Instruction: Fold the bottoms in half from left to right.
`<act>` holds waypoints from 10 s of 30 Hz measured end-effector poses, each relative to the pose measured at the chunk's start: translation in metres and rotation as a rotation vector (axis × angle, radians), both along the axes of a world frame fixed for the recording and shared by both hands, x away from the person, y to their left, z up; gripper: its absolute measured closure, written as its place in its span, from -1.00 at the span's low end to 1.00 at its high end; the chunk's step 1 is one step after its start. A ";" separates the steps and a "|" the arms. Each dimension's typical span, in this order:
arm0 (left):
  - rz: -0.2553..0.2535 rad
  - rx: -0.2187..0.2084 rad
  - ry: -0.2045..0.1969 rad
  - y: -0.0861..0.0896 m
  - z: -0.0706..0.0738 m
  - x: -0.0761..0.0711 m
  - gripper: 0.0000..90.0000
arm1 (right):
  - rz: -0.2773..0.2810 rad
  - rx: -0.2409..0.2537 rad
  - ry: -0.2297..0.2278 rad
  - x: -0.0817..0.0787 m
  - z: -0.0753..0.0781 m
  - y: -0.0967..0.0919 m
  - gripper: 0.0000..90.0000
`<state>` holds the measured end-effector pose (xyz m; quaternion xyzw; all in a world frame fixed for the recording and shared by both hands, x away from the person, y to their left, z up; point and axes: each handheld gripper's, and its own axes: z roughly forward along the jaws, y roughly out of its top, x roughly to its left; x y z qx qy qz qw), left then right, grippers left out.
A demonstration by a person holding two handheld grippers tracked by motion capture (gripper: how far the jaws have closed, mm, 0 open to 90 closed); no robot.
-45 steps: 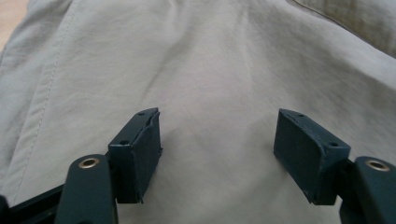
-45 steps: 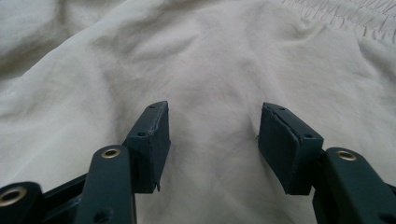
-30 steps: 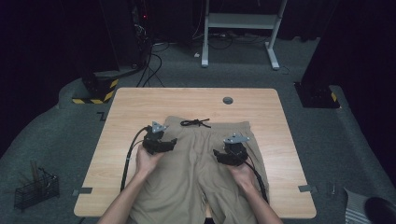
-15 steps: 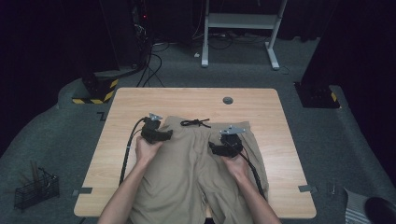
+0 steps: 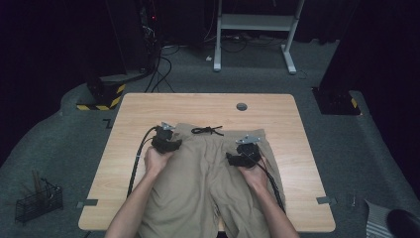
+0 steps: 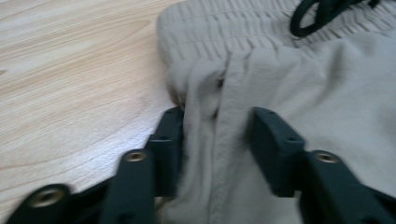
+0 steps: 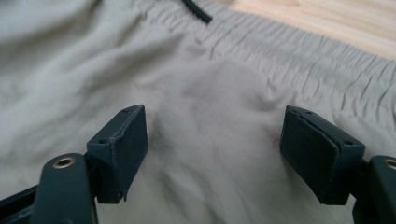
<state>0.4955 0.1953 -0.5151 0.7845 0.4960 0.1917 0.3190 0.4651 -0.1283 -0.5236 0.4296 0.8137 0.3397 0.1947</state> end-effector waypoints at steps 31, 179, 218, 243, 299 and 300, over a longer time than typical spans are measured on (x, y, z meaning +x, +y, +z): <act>-0.116 -0.171 -0.077 0.002 0.073 -0.015 0.93 | 0.017 0.008 0.004 0.006 -0.001 0.022 -0.40; -0.258 -0.101 0.067 -0.046 0.036 -0.031 0.94 | 0.147 0.009 -0.004 -0.042 0.000 0.022 -0.19; -0.243 -0.134 0.040 -0.026 0.043 -0.053 0.00 | 0.185 -0.007 -0.004 -0.057 0.006 0.021 -0.21; -0.171 -0.102 -0.022 -0.030 0.075 -0.032 0.90 | 0.090 -0.023 -0.003 -0.016 0.004 0.026 -0.04; -0.147 0.134 -0.025 -0.068 0.006 -0.055 -0.33 | 0.123 0.008 -0.019 -0.039 0.000 0.006 -0.12; -0.142 0.142 -0.018 -0.068 0.006 -0.052 -0.33 | 0.119 0.007 -0.019 -0.035 0.000 0.005 -0.12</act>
